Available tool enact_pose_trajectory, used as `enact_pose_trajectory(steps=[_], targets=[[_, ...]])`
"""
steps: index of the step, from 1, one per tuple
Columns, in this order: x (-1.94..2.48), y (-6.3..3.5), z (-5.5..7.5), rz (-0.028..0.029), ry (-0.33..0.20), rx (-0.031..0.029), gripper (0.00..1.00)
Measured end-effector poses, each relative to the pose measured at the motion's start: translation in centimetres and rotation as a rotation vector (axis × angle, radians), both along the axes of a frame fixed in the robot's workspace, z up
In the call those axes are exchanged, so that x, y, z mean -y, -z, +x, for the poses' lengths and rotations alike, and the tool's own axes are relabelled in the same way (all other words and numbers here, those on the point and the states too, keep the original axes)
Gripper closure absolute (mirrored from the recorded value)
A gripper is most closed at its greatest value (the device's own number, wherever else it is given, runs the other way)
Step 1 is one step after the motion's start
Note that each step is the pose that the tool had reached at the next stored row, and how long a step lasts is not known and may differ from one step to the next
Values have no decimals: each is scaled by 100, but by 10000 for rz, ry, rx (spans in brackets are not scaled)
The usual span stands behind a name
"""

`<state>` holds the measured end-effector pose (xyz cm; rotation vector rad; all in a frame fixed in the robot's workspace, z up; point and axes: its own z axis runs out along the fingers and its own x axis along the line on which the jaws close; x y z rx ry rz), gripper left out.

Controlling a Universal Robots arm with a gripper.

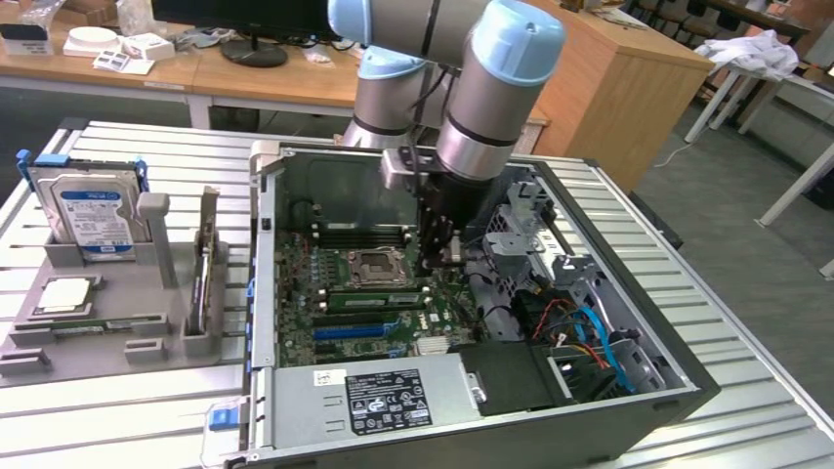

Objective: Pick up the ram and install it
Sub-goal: 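Press down the ram until it locks into place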

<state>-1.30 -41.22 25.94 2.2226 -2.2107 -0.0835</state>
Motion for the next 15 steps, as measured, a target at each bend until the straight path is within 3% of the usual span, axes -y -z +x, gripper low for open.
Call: enact_pose_trajectory(steps=[7,15], targets=[[0,2,-318,1,2,76,89],[0,4,-618,1,2,111,89]])
